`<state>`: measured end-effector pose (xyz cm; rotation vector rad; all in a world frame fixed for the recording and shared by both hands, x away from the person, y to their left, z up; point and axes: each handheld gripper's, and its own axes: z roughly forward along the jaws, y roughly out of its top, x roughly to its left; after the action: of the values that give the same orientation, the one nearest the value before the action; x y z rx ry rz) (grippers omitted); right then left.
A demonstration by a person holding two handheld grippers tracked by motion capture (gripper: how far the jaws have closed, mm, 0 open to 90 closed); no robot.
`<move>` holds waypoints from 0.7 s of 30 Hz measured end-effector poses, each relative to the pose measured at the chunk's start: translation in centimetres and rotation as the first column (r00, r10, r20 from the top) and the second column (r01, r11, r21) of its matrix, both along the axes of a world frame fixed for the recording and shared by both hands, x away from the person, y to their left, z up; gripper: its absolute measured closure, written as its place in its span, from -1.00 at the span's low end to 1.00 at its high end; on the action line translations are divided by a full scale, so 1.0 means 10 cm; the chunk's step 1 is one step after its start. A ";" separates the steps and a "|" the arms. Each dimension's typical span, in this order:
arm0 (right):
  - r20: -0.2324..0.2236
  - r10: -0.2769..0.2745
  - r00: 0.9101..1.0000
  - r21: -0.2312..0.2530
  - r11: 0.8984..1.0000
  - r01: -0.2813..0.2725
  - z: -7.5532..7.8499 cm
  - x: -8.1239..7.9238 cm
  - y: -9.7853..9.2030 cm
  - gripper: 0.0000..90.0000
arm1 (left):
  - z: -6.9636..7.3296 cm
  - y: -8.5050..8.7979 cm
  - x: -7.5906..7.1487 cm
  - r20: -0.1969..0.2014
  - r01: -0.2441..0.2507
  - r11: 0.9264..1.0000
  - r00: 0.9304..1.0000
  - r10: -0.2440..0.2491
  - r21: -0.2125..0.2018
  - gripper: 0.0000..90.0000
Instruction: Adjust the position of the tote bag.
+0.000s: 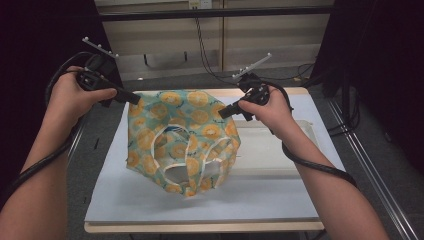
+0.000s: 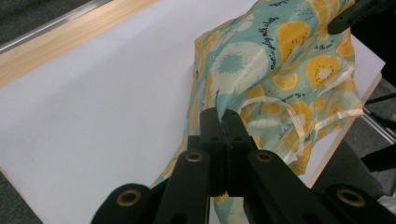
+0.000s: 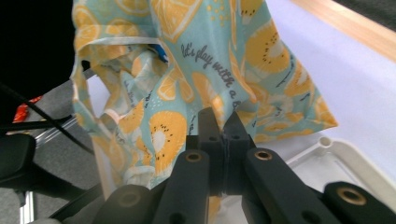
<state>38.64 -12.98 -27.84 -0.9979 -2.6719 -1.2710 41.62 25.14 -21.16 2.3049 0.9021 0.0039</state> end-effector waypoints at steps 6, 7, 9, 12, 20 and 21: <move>-0.017 -0.031 0.999 0.024 0.999 0.031 -0.06 0.15 0.00 0.98 | -0.09 0.01 0.13 0.001 -0.036 0.999 0.999 0.036 -0.013 0.99; -0.022 -0.032 0.999 0.028 0.999 0.032 -0.07 0.17 0.00 0.98 | -0.11 0.01 0.15 -0.001 -0.044 0.999 0.999 0.044 -0.015 0.99; -0.031 -0.025 0.999 0.030 0.999 0.026 -0.11 0.19 0.02 0.97 | -0.15 0.00 0.16 -0.029 -0.037 0.999 0.999 0.037 -0.018 0.99; -0.036 -0.009 0.999 0.002 1.000 0.009 -0.16 0.19 0.05 0.97 | -0.17 0.01 0.17 -0.051 -0.016 0.999 0.999 0.014 -0.048 0.98; -0.037 -0.005 0.999 0.036 0.999 0.006 -0.12 0.19 0.03 0.97 | 0.00 0.02 0.10 -0.011 -0.010 1.000 1.000 0.009 -0.029 0.99; -0.031 -0.006 1.000 0.035 0.999 0.007 -0.09 0.19 0.02 0.97 | 0.01 0.01 0.10 -0.007 -0.023 0.999 1.000 0.023 -0.023 0.99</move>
<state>40.50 -12.79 -28.79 -1.0146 -2.6161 -1.2887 42.59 25.25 -21.06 2.2743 0.9273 -0.0044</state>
